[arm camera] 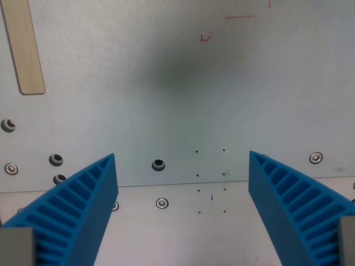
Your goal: Rotate around gripper negative x
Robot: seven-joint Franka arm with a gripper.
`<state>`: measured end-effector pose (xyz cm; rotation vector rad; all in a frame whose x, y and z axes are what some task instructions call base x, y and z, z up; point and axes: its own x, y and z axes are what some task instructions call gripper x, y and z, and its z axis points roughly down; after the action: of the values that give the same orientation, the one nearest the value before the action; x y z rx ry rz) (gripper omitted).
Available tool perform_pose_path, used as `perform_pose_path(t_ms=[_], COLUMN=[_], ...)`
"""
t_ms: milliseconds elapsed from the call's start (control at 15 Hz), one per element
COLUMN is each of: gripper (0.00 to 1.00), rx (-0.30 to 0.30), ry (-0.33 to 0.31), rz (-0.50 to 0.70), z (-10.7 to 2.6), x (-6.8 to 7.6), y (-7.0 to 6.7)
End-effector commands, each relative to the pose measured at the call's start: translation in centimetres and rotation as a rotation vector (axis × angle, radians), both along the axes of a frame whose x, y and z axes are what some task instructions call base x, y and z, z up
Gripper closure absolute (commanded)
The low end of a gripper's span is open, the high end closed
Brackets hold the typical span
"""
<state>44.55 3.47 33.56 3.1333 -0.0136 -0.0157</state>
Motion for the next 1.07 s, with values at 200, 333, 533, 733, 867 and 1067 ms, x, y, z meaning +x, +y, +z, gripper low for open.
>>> perform_pose_path(t_ms=[200, 333, 533, 733, 867, 1067], gripper=[0.0, 0.0, 0.0, 0.0, 0.0, 0.0], rx=[-0.035, -0.058, -0.093, -0.128, -0.152, -0.187], ry=[-0.006, -0.006, -0.005, -0.005, -0.005, -0.004], rz=[0.0, 0.0, 0.001, 0.001, 0.001, 0.001], z=[0.28, 0.28, 0.28, 0.28, 0.28, 0.28], x=[-0.03, -0.03, -0.03, -0.03, -0.03, -0.03], y=[-0.01, -0.01, -0.01, -0.01, -0.01, -0.01])
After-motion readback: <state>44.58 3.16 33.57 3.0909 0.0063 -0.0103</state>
